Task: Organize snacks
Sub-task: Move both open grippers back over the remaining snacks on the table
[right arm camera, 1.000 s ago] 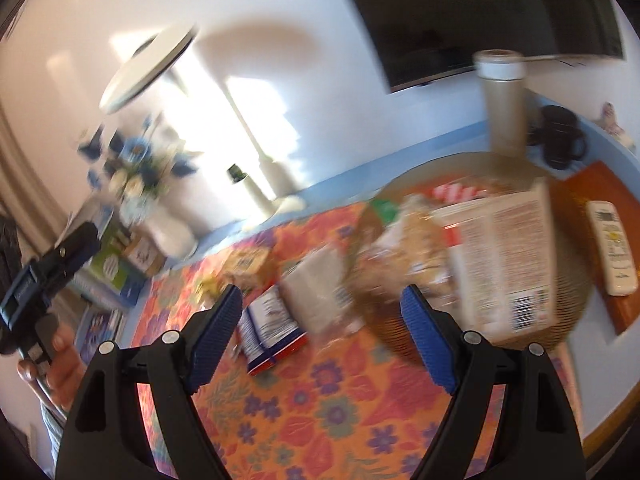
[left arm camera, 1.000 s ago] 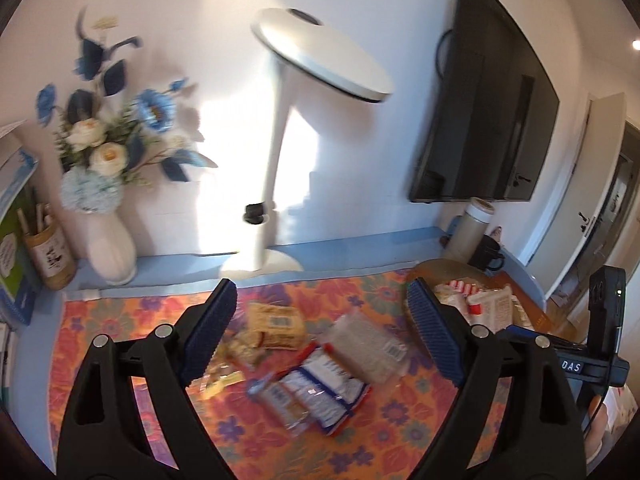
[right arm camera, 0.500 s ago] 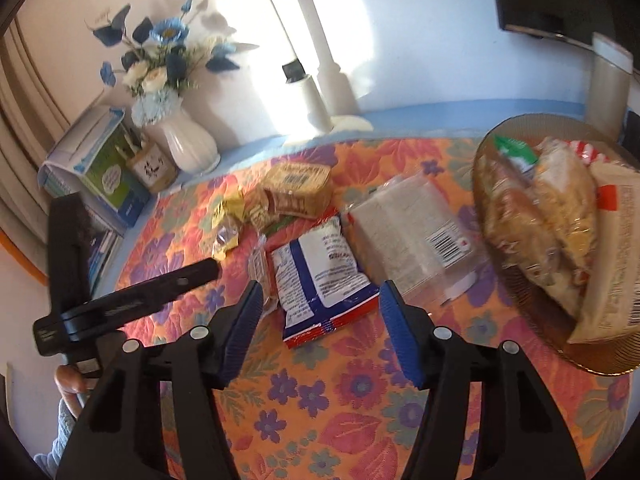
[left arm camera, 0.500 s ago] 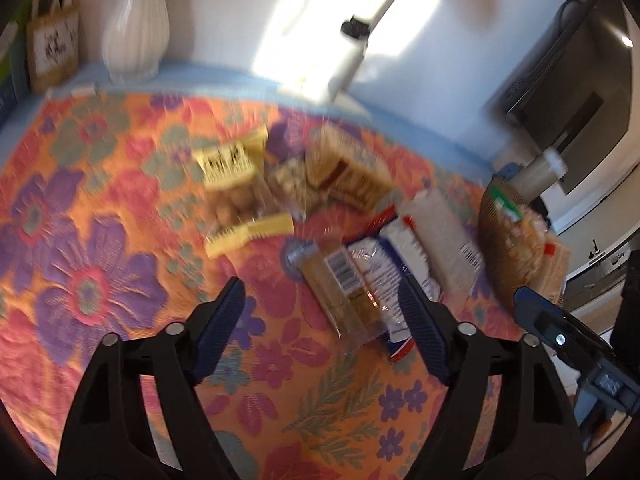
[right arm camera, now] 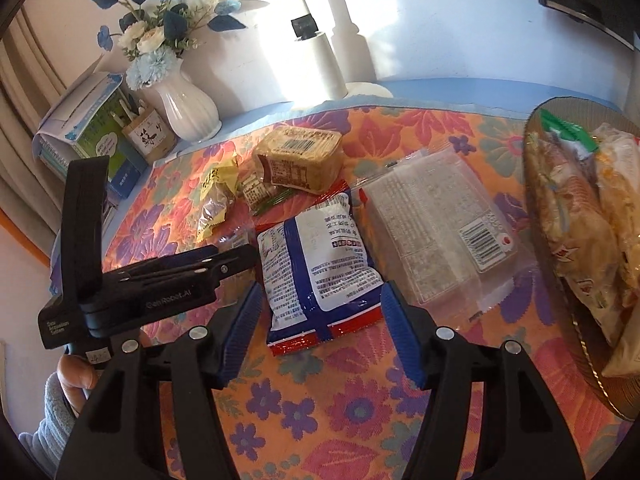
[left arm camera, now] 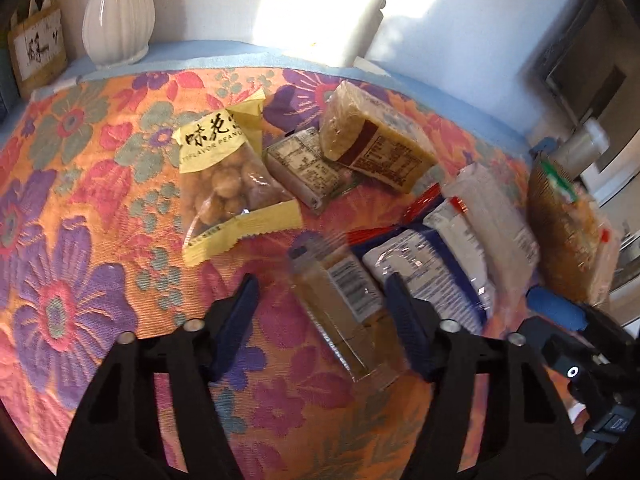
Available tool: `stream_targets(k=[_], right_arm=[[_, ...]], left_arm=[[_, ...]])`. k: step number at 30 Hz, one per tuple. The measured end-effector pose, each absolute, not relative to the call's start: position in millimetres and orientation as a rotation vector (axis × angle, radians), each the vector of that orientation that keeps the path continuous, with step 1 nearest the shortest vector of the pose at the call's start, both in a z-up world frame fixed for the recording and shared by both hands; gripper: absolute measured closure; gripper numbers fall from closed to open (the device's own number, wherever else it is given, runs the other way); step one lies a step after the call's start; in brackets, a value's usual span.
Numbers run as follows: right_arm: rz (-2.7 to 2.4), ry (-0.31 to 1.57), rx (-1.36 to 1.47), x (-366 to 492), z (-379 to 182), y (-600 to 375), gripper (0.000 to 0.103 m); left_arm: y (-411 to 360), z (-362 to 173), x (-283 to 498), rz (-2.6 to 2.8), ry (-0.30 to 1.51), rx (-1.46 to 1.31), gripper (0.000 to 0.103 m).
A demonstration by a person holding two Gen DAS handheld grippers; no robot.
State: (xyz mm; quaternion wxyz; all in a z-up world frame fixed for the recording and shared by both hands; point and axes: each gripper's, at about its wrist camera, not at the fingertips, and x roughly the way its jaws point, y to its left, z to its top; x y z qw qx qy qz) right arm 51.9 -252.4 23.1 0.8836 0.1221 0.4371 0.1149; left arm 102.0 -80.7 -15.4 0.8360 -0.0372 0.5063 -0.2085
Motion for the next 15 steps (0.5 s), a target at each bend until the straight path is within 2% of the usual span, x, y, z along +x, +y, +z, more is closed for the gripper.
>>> stream_targets(k=[3,9,11,13,15], right_arm=[[0.248,0.920,0.218,56,17,-246,0.039],[0.241,0.931,0.132,70,6,-236,0.036],[0.233,0.931,0.126,76,1,-234,0.025],[0.231,0.928,0.122,80,-3,-231,0.020],[0.249,0.933,0.117,83,-7,-227,0.019]], left_arm=[[-78,-12,97,-0.436,1.066,-0.005,0.050],[-50,-9,89,-0.380,1.067,0.058,0.047],[-47,-10,88,-0.390,1.063,0.059,0.045],[-49,-14,86,-0.406,1.065,0.060,0.037],[-55,-17,84,-0.412,1.044,0.075,0.031]])
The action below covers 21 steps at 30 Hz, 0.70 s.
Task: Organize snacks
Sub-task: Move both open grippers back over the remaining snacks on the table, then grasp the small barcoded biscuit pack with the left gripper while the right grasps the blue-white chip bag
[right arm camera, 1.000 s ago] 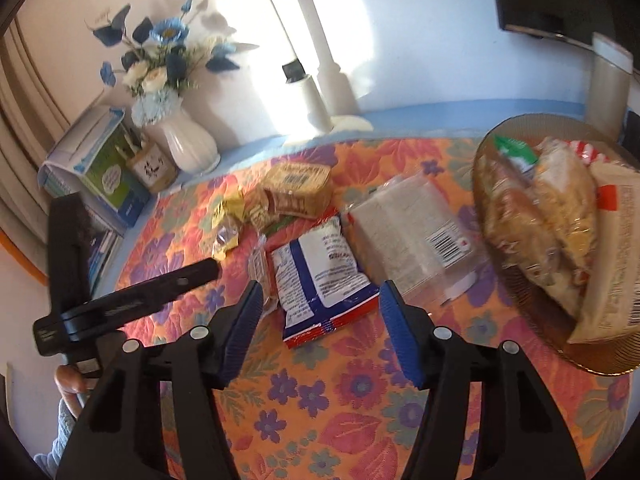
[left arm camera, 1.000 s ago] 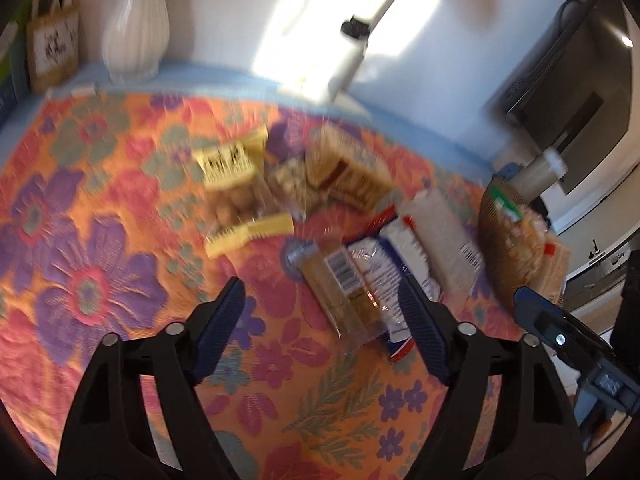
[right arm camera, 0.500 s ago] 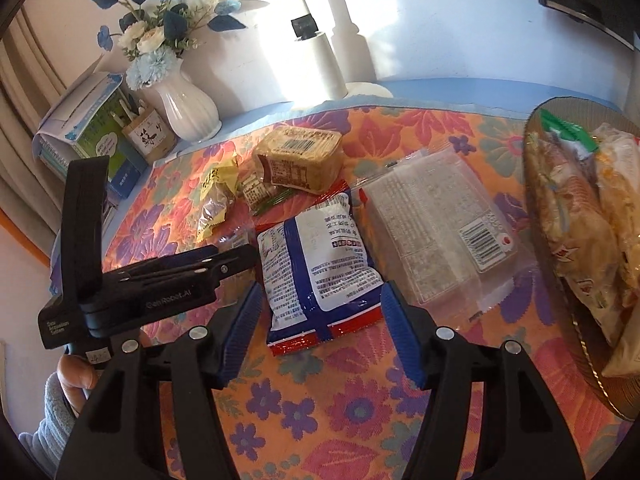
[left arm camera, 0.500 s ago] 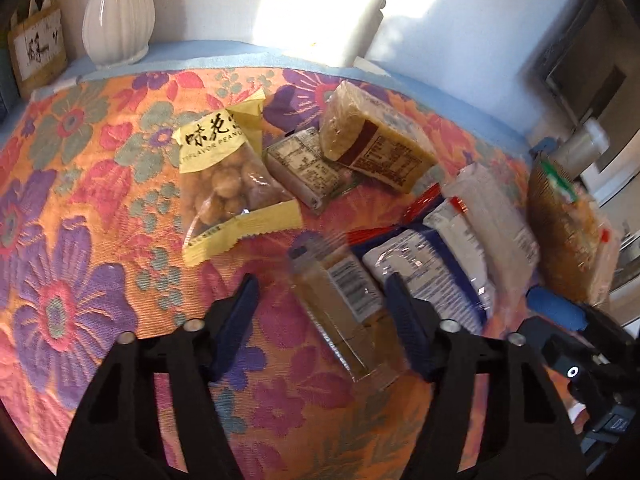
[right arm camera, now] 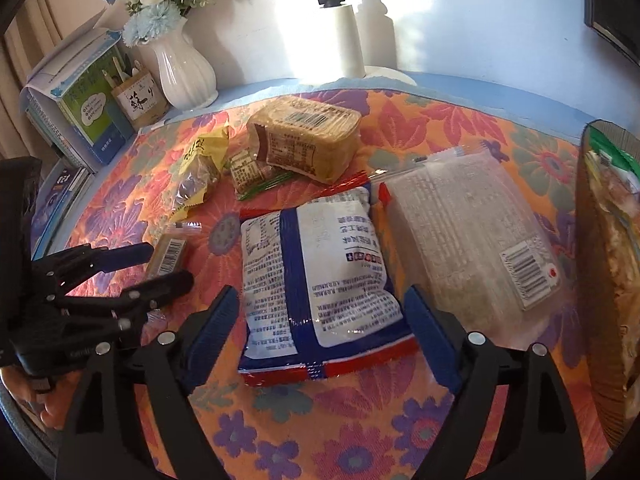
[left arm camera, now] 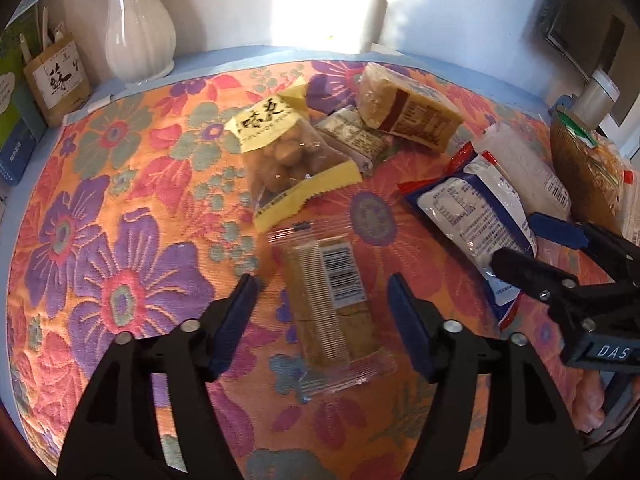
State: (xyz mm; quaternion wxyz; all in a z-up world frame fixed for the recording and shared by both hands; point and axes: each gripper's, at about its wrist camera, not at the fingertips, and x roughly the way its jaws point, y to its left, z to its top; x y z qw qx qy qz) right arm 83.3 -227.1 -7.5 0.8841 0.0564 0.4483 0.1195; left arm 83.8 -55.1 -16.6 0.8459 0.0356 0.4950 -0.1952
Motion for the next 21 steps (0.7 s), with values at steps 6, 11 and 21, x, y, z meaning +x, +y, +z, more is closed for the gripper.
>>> stream_targets(k=[6,11,21], right_arm=[[0.250,0.932,0.088,86,-18,-216,0.018],[0.205,0.925,0.066,85,-19,-206,0.020],[0.220,0.946,0.153,25,-19,-217,0.028]], left_arm=[[-66,-21,74,-0.360,0.978,0.141,0.038],[-62,-18,68,-0.355,0.954,0.144,0.055],[-56,-15,20,-0.459,0.942,0.170,0.069]])
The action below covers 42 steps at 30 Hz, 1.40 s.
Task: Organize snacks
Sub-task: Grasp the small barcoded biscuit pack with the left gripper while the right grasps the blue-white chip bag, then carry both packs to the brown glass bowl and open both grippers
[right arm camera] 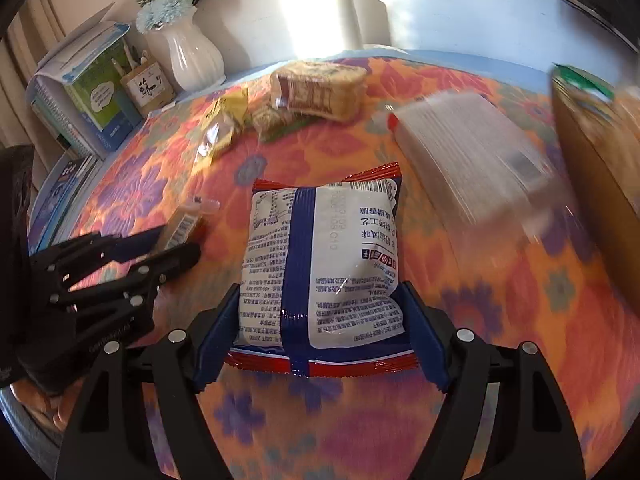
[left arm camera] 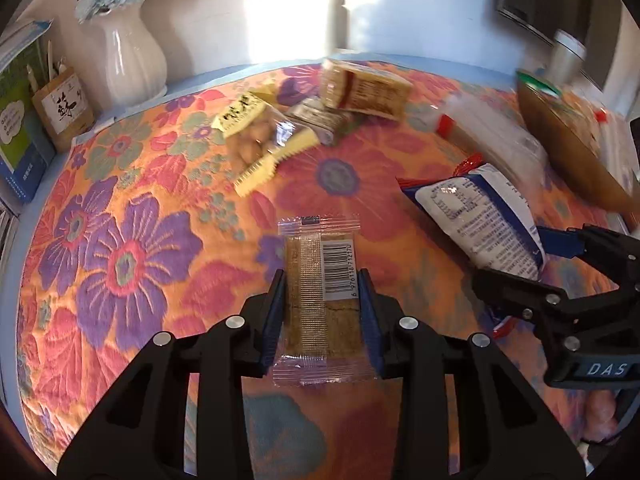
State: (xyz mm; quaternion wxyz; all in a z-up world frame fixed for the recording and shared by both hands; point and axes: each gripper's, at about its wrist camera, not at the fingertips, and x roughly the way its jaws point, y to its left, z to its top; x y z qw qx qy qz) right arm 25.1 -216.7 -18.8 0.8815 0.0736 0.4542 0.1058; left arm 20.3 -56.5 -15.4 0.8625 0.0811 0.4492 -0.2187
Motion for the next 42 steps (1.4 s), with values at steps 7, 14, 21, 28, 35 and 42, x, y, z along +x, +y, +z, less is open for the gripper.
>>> stream_targets(k=[7,14,21,28,35,42], right_arm=[[0.168,0.929,0.142,-56,-21,-226,0.028],[0.151,0.910,0.314,-101,-20,-268,0.031],[0.273,0.775,0.717,-140,-11,-356,0.031],[0.316,0.605,0.844,-150,30,-412,0.031],[0.296,0.528,0.915,-116,58,-484,0.031],[0.213,0.501,0.939,-59,66,-551,0.031]], left_arm=[[-62,-8,-27,-0.639,0.937,0.132,0.069],[-81,29,-65,-0.729,0.846,0.168,0.069],[-116,64,-55,-0.770,0.789,0.176,0.069],[-170,112,-23,-0.881,0.748,0.111,0.069],[-243,130,23,-0.933,0.749,0.101,0.069],[-313,129,67,-0.965,0.755,0.138,0.069]])
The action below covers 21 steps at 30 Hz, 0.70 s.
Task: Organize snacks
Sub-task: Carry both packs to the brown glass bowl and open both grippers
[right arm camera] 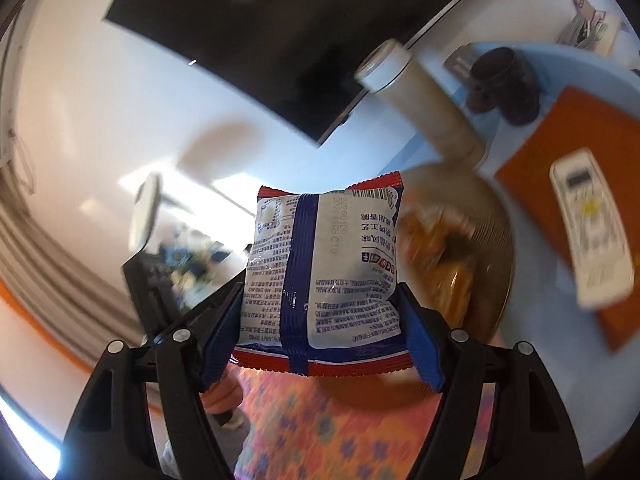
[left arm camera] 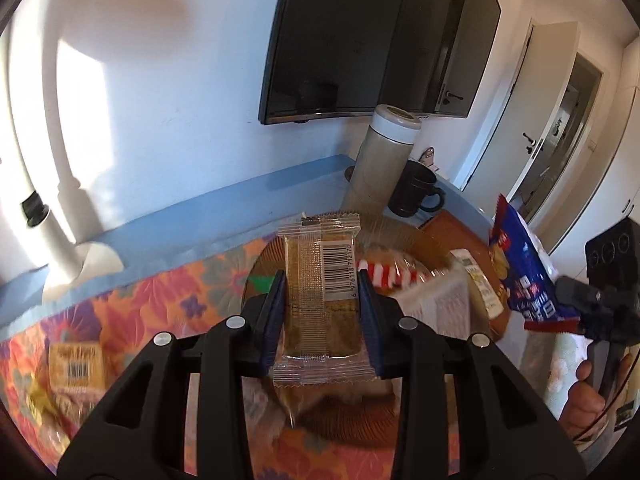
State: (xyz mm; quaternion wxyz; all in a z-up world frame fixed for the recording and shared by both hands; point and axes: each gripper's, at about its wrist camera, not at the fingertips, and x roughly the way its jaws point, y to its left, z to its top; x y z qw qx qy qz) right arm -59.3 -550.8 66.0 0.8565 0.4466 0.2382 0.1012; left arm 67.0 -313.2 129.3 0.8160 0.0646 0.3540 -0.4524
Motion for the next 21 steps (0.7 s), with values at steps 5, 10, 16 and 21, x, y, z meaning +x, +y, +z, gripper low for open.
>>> stream_targets(k=[5,10,16,21], right_arm=[[0.201,0.552,0.958,-25,54,-580,0.028],[0.108,0.586,0.939,-14,46,-591,0.021],[0.103,0.587,0.943,-46,46,-581,0.021],[0.143,0.577,0.915,-73,60,-550,0.021]], left_arm=[[-351,127,76,-0.968,0.722,0.211,0.069],[-364,124,91,-0.977,0.753,0.168,0.030],[-328,132,80,-0.973,0.737,0.154,0.029],[-275,153,62,-0.953,0.710,0.101,0.029]])
